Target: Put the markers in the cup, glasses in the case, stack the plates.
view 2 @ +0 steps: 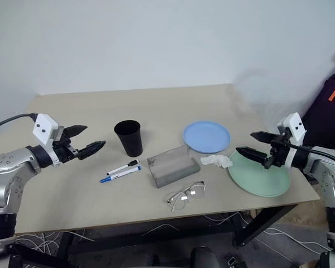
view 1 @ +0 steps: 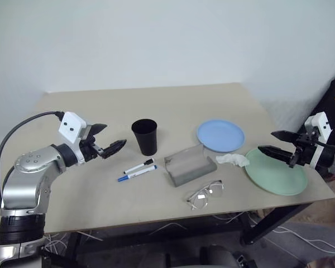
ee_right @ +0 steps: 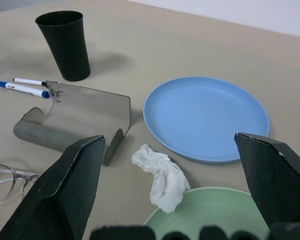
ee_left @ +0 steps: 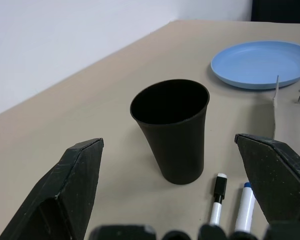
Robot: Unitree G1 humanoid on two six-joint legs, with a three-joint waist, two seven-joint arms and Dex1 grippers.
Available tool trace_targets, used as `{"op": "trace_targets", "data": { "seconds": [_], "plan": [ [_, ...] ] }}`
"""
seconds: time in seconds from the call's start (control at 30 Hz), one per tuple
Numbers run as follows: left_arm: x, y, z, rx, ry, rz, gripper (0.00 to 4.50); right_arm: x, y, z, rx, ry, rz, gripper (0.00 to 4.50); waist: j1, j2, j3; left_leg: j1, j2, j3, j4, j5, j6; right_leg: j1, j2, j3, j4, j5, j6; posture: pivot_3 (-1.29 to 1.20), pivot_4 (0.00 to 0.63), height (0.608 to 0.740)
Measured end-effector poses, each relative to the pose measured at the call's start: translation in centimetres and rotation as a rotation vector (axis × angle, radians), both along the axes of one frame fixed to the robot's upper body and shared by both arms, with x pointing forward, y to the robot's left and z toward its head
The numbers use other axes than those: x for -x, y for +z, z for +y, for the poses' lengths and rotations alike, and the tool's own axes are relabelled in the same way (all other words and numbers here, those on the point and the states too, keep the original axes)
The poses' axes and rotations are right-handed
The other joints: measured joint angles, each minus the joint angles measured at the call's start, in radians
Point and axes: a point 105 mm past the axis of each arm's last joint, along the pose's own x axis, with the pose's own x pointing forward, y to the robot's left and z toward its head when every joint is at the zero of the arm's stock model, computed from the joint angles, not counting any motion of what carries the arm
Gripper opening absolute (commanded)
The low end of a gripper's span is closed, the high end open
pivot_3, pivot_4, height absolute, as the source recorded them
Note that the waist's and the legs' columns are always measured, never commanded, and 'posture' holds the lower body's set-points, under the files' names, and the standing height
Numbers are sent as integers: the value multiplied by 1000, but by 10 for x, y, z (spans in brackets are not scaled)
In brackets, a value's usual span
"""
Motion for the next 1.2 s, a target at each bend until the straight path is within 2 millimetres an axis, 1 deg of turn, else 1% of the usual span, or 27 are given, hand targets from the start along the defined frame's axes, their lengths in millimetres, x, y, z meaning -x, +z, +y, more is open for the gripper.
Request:
{"op": "trace_targets", "data": {
  "seconds": [0.1, 0.27, 0.5, 0.6, 0.73, 0.8, 0.83, 1.0, 1.07, 1.13, 1.2],
  "plan": [
    [0, 0, 0, -1, 5, 4, 4477, 1, -3, -1, 0, -4, 10, 4500, -1, 0, 0, 0, 0, 0, 0, 0, 0, 0, 0, 0, 0, 0, 0, 0, 0, 727],
    [3, 2, 6, -23, 9, 10, 4477, 6, -18, -9, 20, -37, 59, 4500, 0, 0, 0, 0, 0, 1, -1, 0, 0, -1, 0, 0, 0, 0, 0, 0, 0, 727],
    [3, -1, 11, -26, -3, 20, 4477, 15, -23, -30, 56, -107, 76, 4500, 0, 0, 0, 0, 0, 1, -1, 0, 0, -1, 0, 0, -1, 0, 0, 0, 0, 727],
    [4, 0, 8, -29, -25, 1, 4477, 17, -26, -36, 61, -130, 86, 4500, -1, 1, 0, 0, 1, 2, -1, 0, 0, -1, -1, 0, -1, 0, 0, 0, 0, 727],
    [10, -11, 5, -21, -53, 20, 4477, 20, -19, -47, 33, -180, 62, 4500, -1, 2, 0, 0, 1, 4, -1, 0, 0, -2, -1, 0, -1, 0, 0, 0, 0, 727],
    [10, -15, -1, -7, -68, 22, 4477, 21, -13, -54, 23, -211, 39, 4500, -1, 2, 0, 0, 1, 4, -1, 0, 0, -2, -1, 0, -2, 0, 0, 0, 0, 727],
    [11, -16, -4, -2, -77, 18, 4477, 22, -13, -58, 25, -230, 40, 4500, 0, 1, 0, 0, 2, 4, -1, 0, 0, -2, -1, 0, -2, 0, 0, 0, 0, 727],
    [11, -16, -20, 9, -92, -6, 4477, 24, -28, -77, 18, -332, 90, 4500, -1, 2, 0, 0, 2, 6, -1, 0, 0, -1, -2, 0, -2, 0, 0, 0, 0, 727],
    [12, -19, -33, 7, -113, -15, 4477, 22, -32, -89, 7, -391, 103, 4500, -1, 2, 0, 0, 2, 7, 0, 0, 0, -1, -2, 1, -2, 0, 0, 0, 0, 727],
    [16, -26, -49, 18, -146, -9, 4477, 22, -35, -96, -5, -424, 115, 4500, -1, 2, 0, 1, 2, 7, 0, 0, 0, -1, -2, 1, -2, 0, 0, 0, 0, 727],
    [17, -30, -56, 28, -161, 0, 4477, 22, -39, -101, -6, -442, 130, 4500, -2, 2, 0, 1, 2, 6, 0, 0, 0, -1, -1, 1, -2, 0, 0, 0, 0, 727]
  ]
}}
